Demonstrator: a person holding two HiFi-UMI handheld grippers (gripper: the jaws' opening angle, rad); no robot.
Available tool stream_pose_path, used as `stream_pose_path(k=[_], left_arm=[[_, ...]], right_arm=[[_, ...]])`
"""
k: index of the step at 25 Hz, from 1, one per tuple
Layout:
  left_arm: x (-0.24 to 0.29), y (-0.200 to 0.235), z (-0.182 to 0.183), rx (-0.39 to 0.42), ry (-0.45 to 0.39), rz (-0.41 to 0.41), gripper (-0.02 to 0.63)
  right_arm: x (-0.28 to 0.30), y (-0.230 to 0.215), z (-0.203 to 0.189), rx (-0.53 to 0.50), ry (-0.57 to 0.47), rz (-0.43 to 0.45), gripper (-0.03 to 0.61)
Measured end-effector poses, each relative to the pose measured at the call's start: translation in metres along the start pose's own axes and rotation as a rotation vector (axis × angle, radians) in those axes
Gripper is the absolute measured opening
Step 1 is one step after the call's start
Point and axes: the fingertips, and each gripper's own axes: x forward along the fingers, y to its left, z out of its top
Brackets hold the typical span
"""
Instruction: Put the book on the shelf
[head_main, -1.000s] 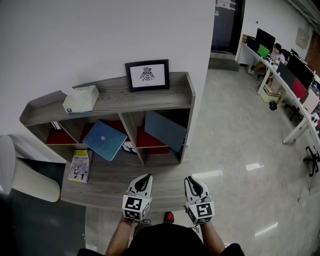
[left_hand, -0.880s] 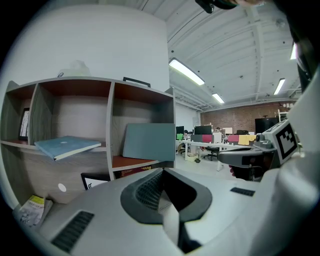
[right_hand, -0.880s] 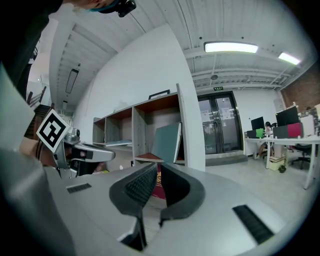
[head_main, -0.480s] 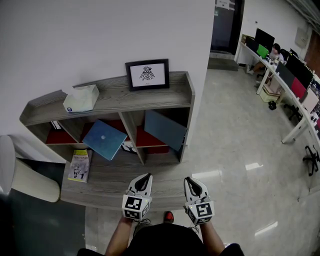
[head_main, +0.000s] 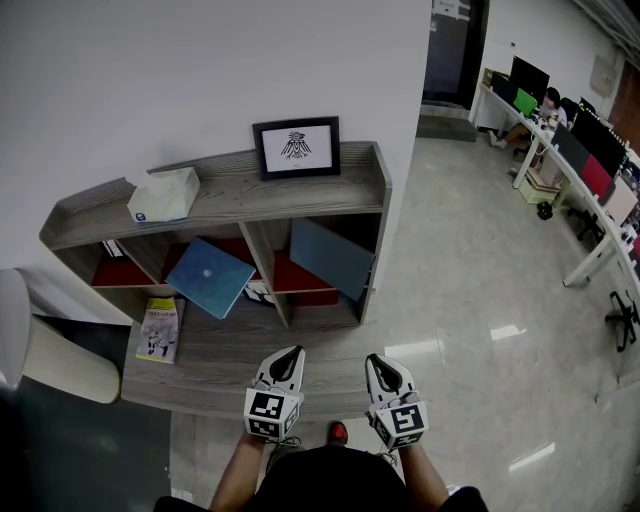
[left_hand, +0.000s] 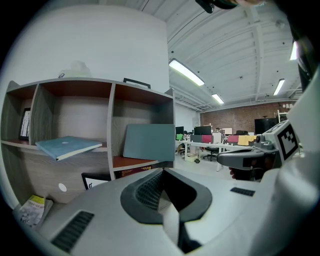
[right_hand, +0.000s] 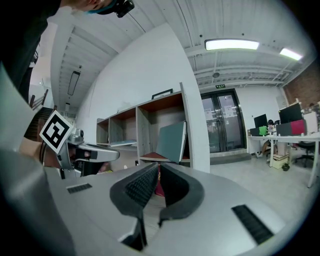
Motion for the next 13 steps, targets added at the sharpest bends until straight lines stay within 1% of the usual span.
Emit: stream_pose_path(k=[13], left_arm=[[-0.0038,0.0014,0.0015,0.004,-0.002,0.001,0.006]], right_arm=[[-0.0005,0.0033,0.0017,-0.007,-0.001,-0.001,0.038]])
